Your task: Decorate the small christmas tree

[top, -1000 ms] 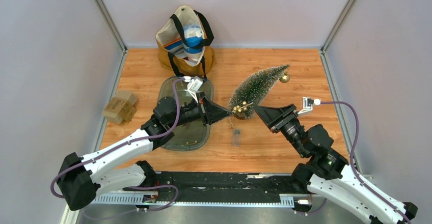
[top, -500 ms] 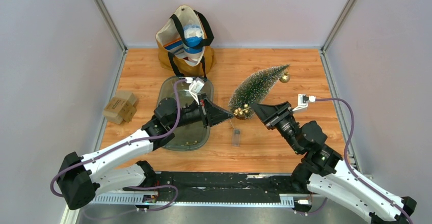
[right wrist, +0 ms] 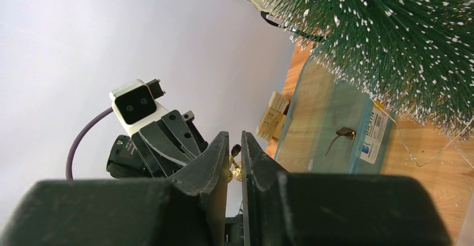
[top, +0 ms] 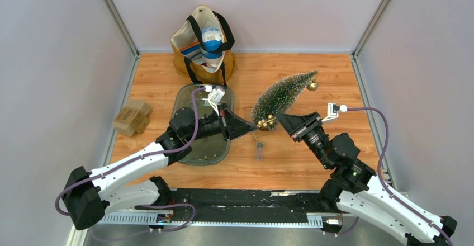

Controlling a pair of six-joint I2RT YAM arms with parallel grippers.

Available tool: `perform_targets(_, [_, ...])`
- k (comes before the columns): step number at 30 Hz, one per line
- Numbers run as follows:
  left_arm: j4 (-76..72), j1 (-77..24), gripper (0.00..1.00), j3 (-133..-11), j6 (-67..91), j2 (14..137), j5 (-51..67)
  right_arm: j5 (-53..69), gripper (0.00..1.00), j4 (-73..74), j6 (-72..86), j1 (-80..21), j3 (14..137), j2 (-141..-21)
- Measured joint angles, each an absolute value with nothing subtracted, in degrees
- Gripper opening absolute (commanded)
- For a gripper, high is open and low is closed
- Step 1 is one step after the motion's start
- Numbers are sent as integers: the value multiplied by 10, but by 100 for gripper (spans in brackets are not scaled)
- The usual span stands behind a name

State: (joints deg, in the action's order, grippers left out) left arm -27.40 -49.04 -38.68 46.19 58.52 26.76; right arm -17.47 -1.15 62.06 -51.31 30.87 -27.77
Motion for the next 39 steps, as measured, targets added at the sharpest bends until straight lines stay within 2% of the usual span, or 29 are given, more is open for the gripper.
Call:
perform_targets(6, [-280,-491,0,-387,462,589,269,-175,1,-11,619,-513,309,-281])
perform_targets(7, [-281,-491,3,-387,462,590,269,-175,0,-11,618,-513,309,-282])
perform_targets(8, [-281,-491,12,-387,462,590,269,-175,0,-11,618,-513,309,-283])
perform_targets(9, [-281,-491,17,-387,462,590,269,-176,0,-10,617,-513,309,-284])
perform_targets(10, [-281,-491,29,-387,465,591,269,-177,0,-9,616,-513,309,-284])
perform_targets(12, [-281,-491,46,-387,464,593,269,-180,0,-2,611,-513,312,-283])
perform_targets(16, [-267,-491,66,-387,459,595,264,-201,0,33,594,-513,317,-260])
perform_targets(24, [-120,-492,82,-438,404,598,204,-339,0,155,551,-513,335,-111])
perform_targets(28, [-39,-492,84,-509,364,625,158,-430,0,198,523,-513,338,-46])
perform_targets(39, [70,-491,85,-622,305,736,92,-547,0,252,475,-513,385,-78])
